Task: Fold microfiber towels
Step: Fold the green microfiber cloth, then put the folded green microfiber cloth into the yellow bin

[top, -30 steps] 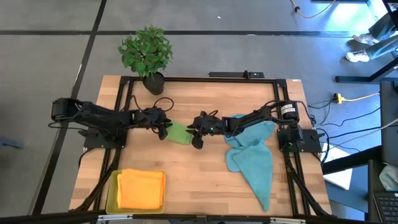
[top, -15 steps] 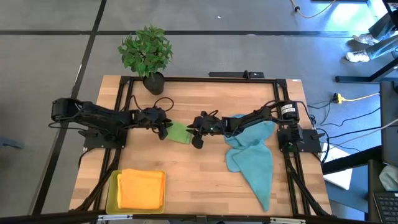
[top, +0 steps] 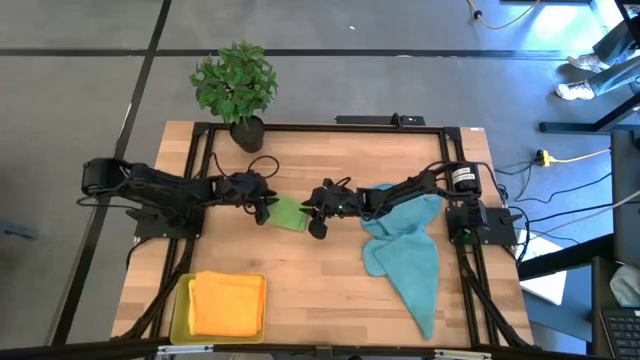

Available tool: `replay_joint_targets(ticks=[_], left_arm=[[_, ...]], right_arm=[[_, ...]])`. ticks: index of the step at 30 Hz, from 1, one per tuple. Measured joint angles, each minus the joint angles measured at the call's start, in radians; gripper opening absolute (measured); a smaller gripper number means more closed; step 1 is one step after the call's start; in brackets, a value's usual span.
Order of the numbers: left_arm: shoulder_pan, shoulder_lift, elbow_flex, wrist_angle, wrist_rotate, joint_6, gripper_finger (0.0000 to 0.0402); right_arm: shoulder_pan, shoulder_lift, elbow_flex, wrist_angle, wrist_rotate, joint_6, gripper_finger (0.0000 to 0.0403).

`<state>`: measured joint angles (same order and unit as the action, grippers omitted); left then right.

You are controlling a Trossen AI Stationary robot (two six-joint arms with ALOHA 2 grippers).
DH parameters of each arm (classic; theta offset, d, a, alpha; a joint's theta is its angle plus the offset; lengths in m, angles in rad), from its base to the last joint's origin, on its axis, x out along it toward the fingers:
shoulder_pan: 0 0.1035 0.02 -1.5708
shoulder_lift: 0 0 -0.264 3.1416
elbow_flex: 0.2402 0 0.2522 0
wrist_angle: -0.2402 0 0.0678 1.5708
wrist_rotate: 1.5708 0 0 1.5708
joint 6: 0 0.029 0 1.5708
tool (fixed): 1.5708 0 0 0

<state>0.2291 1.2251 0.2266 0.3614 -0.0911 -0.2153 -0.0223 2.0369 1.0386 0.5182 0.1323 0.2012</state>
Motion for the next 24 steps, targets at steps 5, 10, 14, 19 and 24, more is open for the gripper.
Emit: replay_joint_targets(ticks=[5,10,14,19,24], left_arm=[[-0.001,-0.042,0.012,0.0,0.043,0.009,0.0099],[-0.019,-0.084,0.013,-0.001,0.056,0.016,0.0099],[-0.053,-0.097,0.014,0.003,0.056,0.025,0.0099],[-0.09,-0.101,0.014,0.03,0.056,0.043,0.0099],[-0.106,-0.101,0.014,0.044,0.054,0.069,0.0099]], right_arm=[[0.0,0.0,0.0,0.0,-0.001,0.0,0.0094],[0.0,0.0,0.0,-0.006,-0.002,0.0,0.0094],[0.0,0.0,0.0,-0.007,-0.002,0.002,0.0094],[0.0,0.0,0.0,-0.006,-0.002,0.01,0.0094],[0.0,0.0,0.0,-0.006,-0.002,0.023,0.0094]])
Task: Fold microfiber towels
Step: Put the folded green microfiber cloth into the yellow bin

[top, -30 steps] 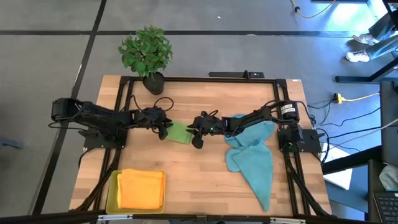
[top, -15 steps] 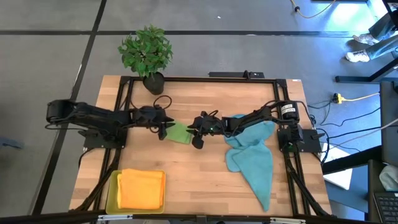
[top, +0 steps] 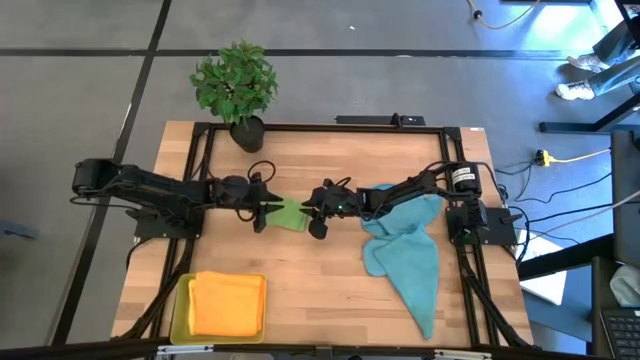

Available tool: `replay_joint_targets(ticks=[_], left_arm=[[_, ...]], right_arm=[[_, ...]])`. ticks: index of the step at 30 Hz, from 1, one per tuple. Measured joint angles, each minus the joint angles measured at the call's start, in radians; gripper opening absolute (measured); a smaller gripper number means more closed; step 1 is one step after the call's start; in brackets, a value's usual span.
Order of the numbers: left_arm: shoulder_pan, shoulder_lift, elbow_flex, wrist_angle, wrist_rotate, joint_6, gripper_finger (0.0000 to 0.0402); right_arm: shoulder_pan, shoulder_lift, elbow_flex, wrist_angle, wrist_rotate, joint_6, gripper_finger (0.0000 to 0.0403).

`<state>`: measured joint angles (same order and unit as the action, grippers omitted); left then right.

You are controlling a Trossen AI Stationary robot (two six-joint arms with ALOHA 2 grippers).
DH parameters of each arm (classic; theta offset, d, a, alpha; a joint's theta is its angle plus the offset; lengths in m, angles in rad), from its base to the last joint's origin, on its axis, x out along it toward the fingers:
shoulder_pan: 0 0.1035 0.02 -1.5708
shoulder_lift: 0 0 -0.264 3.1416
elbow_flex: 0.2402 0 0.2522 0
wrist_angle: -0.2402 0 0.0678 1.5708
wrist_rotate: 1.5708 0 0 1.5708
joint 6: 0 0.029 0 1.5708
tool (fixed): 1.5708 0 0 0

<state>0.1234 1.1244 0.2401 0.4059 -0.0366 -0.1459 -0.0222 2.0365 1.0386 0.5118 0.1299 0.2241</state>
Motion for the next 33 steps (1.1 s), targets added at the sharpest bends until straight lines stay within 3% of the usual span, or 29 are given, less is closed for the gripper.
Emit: replay_joint_targets(ticks=[18,28,33], left_arm=[[-0.005,0.0,0.0,0.004,0.011,-0.001,0.0099],[-0.11,0.0,0.056,0.008,0.035,0.027,0.0099],[-0.142,0.0,0.072,-0.061,0.021,0.055,0.0099]], right_arm=[[0.003,-0.003,0.0,0.0,-0.002,0.0,0.0094],[0.052,-0.068,0.0,0.032,-0.03,-0.081,0.0095],[0.104,-0.064,0.006,0.065,-0.049,-0.192,0.0129]])
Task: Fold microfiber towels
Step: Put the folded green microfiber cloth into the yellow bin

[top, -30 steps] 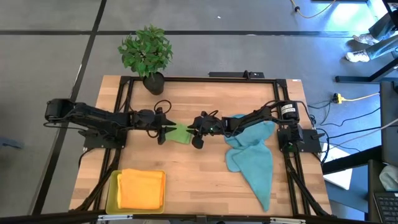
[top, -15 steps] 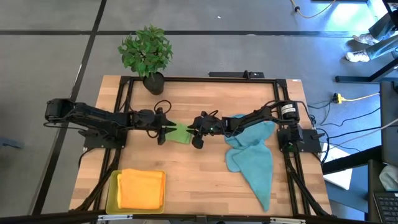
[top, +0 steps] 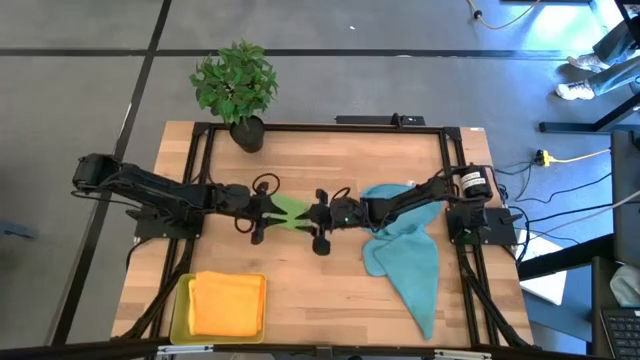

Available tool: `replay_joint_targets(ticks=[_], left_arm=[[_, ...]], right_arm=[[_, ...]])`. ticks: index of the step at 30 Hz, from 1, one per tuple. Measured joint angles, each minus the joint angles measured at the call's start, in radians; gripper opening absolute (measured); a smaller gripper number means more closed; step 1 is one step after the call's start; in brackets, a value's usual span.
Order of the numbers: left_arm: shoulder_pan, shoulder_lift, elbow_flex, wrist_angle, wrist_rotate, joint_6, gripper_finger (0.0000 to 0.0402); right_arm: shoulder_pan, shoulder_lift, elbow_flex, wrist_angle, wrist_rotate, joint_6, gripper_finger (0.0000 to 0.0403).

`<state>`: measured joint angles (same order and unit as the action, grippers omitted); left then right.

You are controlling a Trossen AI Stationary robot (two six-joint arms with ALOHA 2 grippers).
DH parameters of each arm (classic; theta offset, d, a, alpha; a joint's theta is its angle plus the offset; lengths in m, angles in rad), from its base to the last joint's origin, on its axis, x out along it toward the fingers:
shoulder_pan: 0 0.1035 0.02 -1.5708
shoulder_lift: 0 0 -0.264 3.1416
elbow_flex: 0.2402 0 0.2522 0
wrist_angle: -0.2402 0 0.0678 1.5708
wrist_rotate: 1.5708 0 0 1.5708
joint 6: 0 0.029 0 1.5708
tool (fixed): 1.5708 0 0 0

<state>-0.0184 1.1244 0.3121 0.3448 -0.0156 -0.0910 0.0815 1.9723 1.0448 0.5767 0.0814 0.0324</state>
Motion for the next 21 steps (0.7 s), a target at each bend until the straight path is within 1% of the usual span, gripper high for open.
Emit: replay_joint_targets(ticks=[3,6,8,11,14,16,18,21], left_arm=[[-0.008,0.0,0.003,-0.043,-0.001,-0.004,0.0099],[-0.017,0.0,0.003,-0.066,-0.009,-0.004,0.0099],[-0.023,0.0,0.003,-0.073,-0.033,-0.004,0.0099],[-0.025,-0.019,0.003,-0.087,-0.072,0.013,0.0099],[-0.024,-0.077,0.014,-0.159,-0.127,0.023,0.0099],[-0.026,-0.136,0.022,-0.194,-0.152,0.024,0.0099],[-0.035,-0.188,0.024,-0.191,-0.15,0.048,0.0099],[-0.057,-0.259,0.007,-0.181,-0.121,0.092,0.0099]], right_arm=[[0.02,0.001,0.013,-0.022,0.002,-0.034,0.0171],[0.031,0.001,0.017,-0.029,0.05,-0.049,0.0217],[0.035,0.012,0.017,-0.024,0.077,-0.066,0.0244],[0.034,0.04,0.021,-0.026,0.102,-0.067,0.027],[0.034,0.079,0.045,-0.031,0.11,-0.07,0.0279],[0.034,0.107,0.073,-0.043,0.11,-0.084,0.0279],[0.034,0.134,0.115,-0.087,0.113,-0.098,0.0277],[0.035,0.177,0.188,-0.198,0.158,-0.101,0.0276]])
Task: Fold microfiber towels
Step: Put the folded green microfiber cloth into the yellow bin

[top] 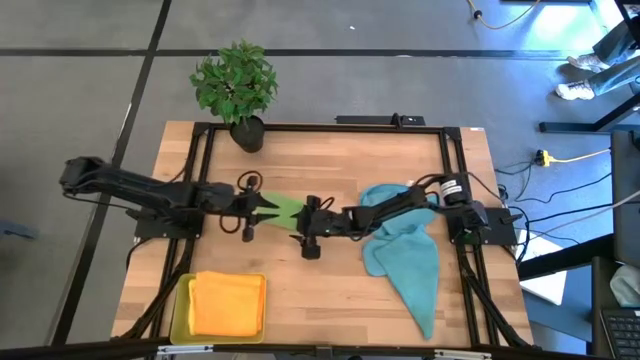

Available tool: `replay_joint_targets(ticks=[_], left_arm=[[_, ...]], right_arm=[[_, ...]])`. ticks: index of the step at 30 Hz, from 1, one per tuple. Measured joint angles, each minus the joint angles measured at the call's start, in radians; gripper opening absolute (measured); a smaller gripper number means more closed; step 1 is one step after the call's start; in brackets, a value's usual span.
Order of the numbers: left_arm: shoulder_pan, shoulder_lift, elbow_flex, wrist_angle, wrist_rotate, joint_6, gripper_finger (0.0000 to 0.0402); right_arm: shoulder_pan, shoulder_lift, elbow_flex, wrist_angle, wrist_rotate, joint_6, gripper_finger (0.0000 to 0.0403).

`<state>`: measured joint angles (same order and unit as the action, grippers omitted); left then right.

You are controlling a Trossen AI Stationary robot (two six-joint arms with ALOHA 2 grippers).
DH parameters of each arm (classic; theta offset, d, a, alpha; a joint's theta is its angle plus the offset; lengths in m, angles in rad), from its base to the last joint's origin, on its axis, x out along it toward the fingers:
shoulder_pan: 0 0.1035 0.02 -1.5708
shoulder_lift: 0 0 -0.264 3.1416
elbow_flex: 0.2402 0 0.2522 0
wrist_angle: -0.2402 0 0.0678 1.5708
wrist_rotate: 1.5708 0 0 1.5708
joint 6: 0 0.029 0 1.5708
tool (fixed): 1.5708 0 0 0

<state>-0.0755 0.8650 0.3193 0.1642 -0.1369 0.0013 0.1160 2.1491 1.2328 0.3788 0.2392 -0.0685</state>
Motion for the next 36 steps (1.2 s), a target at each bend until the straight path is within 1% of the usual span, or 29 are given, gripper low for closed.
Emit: replay_joint_targets(ticks=[3,7,13,17,23,32,36], left_arm=[[-0.02,-0.056,-0.02,0.001,0.002,0.007,0.0099],[-0.048,-0.102,-0.038,0.001,0.002,0.004,0.0099],[-0.057,-0.135,-0.08,0.017,-0.003,0.035,0.0099],[-0.051,-0.179,-0.112,0.069,0.001,0.038,0.0099],[-0.051,-0.245,-0.142,0.077,0.004,0.033,0.0099],[-0.051,-0.259,-0.15,0.077,0.004,0.019,0.0099],[-0.051,-0.259,-0.15,0.077,0.004,0.001,0.0099]], right_arm=[[-0.001,0.034,0.063,-0.097,0.037,-0.012,0.0277],[0.002,0.055,0.114,-0.15,0.085,-0.03,0.0277],[0.006,0.059,0.117,-0.177,0.085,-0.037,0.0277],[0.012,0.068,0.117,-0.176,0.085,-0.038,0.0277],[0.012,0.08,0.117,-0.193,0.084,-0.033,0.0277],[0.0,0.088,0.119,-0.213,0.119,-0.037,0.0277],[-0.008,0.088,0.12,-0.232,0.119,-0.038,0.0265]])
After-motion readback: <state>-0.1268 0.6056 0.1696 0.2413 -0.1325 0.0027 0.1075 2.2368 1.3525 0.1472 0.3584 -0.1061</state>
